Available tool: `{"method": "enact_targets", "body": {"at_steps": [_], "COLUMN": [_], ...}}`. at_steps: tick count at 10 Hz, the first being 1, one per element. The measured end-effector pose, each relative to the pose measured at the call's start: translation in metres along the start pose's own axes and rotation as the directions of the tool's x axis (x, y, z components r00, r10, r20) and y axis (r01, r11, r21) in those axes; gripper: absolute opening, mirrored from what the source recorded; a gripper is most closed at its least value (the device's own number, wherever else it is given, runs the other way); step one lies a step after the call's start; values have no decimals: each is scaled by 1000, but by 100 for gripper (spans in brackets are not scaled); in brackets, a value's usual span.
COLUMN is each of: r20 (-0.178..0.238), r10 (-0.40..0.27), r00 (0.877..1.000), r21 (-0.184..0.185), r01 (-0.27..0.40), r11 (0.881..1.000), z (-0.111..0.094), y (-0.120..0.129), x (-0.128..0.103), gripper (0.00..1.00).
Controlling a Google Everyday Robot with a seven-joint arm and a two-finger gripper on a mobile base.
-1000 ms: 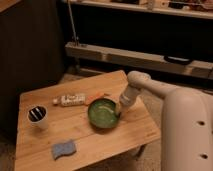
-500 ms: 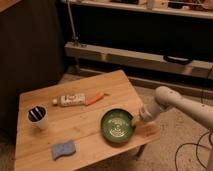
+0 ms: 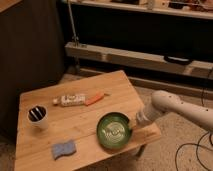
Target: Drag the ceramic bowl in a circle
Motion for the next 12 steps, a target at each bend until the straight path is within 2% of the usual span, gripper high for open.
{"method": "enact_targets", "body": {"at_steps": [3, 5, 8, 10, 12], "r20": [-14, -52, -95, -121, -132], "r10": [-93, -136, -82, -21, 59], "r00": [996, 989, 992, 992, 989], "r21": [4, 21, 42, 65, 77], "r01": [94, 137, 86, 29, -49], "r11": [996, 990, 995, 997, 996], "z": [20, 45, 71, 81, 79], "y": [73, 115, 111, 87, 51], "x": [-38, -71, -110, -125, -130], "gripper": [20, 20, 20, 20, 20]}}
